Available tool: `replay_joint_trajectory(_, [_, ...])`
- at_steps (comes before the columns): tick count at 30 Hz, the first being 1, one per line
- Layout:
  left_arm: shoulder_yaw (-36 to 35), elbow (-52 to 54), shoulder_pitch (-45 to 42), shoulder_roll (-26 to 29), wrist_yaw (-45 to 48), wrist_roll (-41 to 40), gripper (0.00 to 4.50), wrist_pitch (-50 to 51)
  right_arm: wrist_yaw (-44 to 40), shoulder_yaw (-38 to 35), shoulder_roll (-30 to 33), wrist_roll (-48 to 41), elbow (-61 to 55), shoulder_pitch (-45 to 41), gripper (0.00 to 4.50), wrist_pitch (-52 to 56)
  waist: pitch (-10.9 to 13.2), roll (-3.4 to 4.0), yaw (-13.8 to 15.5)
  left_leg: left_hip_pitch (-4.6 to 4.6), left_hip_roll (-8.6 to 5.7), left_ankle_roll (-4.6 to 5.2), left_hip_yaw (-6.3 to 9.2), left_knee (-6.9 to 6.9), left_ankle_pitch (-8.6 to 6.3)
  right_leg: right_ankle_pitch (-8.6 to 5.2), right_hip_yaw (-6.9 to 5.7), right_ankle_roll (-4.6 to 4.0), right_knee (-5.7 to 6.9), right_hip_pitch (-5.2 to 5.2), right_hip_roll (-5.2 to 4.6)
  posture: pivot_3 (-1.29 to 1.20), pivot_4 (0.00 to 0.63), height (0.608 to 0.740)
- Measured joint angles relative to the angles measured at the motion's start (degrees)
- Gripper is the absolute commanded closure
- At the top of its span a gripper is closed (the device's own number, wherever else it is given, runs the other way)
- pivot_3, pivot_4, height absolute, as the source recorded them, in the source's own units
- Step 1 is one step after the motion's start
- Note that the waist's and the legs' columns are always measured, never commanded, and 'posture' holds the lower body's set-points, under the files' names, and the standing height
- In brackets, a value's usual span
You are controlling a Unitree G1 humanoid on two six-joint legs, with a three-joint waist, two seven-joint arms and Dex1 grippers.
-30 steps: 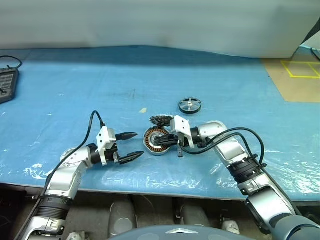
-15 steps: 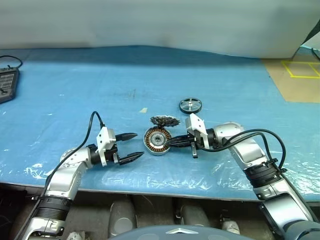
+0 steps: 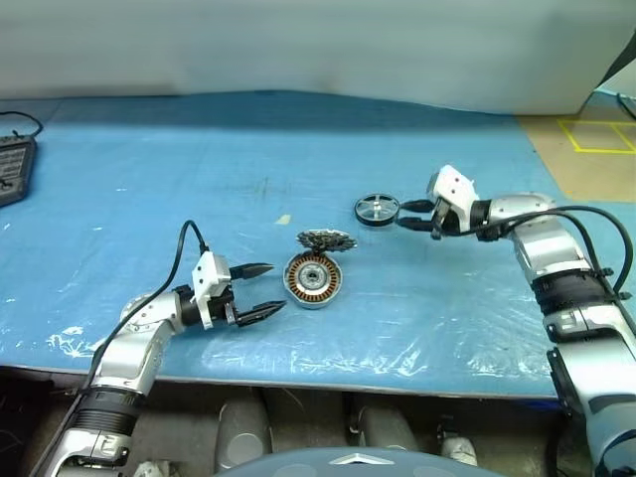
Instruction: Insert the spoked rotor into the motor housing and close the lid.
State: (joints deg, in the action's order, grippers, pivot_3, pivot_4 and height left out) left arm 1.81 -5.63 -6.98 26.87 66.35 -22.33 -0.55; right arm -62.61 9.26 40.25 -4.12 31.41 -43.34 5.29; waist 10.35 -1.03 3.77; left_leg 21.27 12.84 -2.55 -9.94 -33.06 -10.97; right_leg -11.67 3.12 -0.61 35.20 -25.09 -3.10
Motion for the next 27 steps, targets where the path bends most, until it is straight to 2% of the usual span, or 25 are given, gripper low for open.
replay_joint_trajectory(5, [0.0, -0.8, 0.1, -0.1, 0.4, 0.1, 0.51, -1.1, 1.3, 0.0, -2.5, 2.5, 10.1, -5.4, 2.94, -4.9, 0.0, 0.0, 0.1, 0.01, 0.02, 0.02, 0.0, -0.03, -0.01, 0.0, -0.02, 0.0, 0.03, 0.0, 0.0, 0.0, 0.15, 0.74])
replay_joint_trajectory(9, [0.0, -1.0, 0.2, -0.1, 0.4, 0.2, 0.51, -1.6, 1.7, 0.1, -5.7, 3.8, 16.6, -6.1, 2.94, -7.1, 0.0, 0.01, 0.2, 0.08, 0.02, 0.02, 0.0, -0.09, -0.01, 0.0, -0.02, -0.01, 0.09, -0.06, -0.01, 0.0, 0.15, 0.74])
replay_joint_trajectory(27, [0.0, -2.8, -0.1, -0.1, 0.3, 1.0, 0.51, -2.2, 2.5, 0.3, -7.8, 6.8, 22.1, -6.1, 2.94, -9.7, 0.0, 0.01, 0.1, 0.09, 0.04, 0.03, 0.0, -0.2, 0.0, 0.0, -0.02, -0.01, 0.23, -0.1, -0.01, 0.0, 0.15, 0.74])
